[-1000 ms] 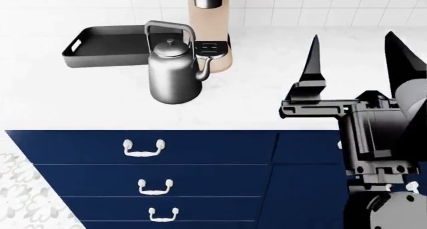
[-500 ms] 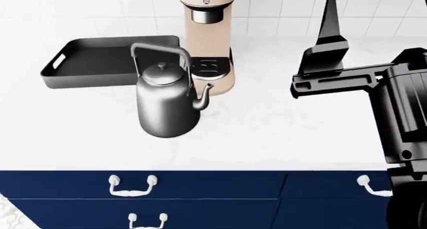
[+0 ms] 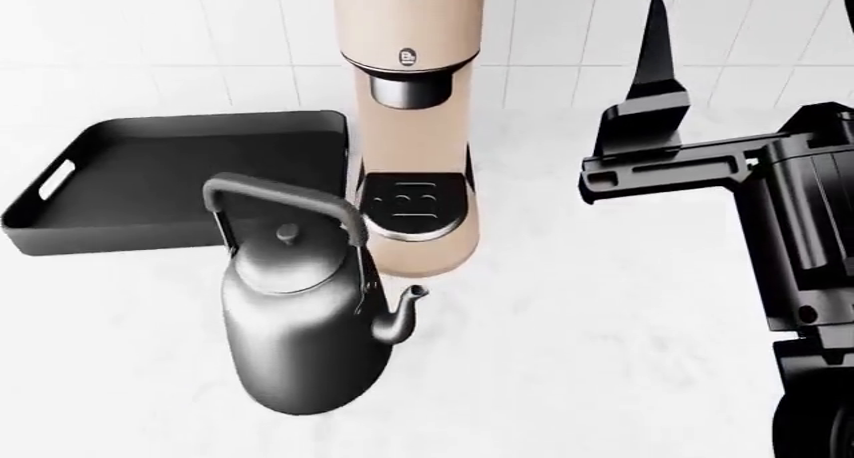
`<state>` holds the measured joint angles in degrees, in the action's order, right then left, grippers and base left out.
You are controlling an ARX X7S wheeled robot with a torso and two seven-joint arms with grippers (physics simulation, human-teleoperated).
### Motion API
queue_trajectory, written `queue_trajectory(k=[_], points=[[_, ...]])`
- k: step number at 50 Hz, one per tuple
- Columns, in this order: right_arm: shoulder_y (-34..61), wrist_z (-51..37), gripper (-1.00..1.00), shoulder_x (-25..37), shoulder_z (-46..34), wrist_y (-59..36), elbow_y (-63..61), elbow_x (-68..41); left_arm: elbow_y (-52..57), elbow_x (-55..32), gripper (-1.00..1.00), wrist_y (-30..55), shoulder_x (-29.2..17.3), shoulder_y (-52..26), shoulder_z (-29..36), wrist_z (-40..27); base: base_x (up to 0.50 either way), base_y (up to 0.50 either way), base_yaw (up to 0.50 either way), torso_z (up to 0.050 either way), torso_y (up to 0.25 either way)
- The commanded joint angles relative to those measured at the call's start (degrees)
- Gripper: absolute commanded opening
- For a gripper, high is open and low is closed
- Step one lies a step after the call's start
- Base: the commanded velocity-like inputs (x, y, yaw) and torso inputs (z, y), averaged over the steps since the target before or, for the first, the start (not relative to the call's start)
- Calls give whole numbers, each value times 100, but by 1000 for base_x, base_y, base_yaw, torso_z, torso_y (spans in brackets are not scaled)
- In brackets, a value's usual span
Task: Pick the kettle from the counter and place it on the tray. Then pick the mug from the cabinet and place it on the tray. Then close the cabinet doors.
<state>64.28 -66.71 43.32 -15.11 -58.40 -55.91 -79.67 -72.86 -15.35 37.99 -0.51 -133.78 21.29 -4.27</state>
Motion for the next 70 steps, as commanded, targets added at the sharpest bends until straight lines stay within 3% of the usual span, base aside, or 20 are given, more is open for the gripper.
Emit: queue_trajectory(k=[1,17,34,35,48,55,62,70], points=[[-16,2,100,9,-37,24,-1,24,-118,-79,100,-49,-6,-61,66,-7,500,0,0,0,0],[-342,209,100,18,-59,187,-39,524,-176,-215,100,185,3,145,62,-98,312,0,0,0,2],[-837,623,100,-57,-293,436,76,1323,-120,-295,100,914,-68,1290,-44,-267,0,0,0,0,0],[-849,633,100,-58,-300,446,79,1341,-84,-304,-100,944,-83,1336,-47,-278,0,0,0,0,0],[-954,699,100,-74,-382,541,110,1509,536,-478,-100,1355,-274,1672,-139,-497,0,0,0,0,0],[-985,694,100,-70,-391,582,111,1532,1045,-478,-100,887,-398,1726,-180,-596,-3,0,0,0,0],[-1013,648,100,-21,-354,616,64,1464,1591,-409,-100,455,-532,1315,-246,-838,2,0,0,0,0],[-858,457,100,0,-356,510,-31,1186,1770,-414,-100,651,-584,777,-223,-805,0,0,0,0,0]])
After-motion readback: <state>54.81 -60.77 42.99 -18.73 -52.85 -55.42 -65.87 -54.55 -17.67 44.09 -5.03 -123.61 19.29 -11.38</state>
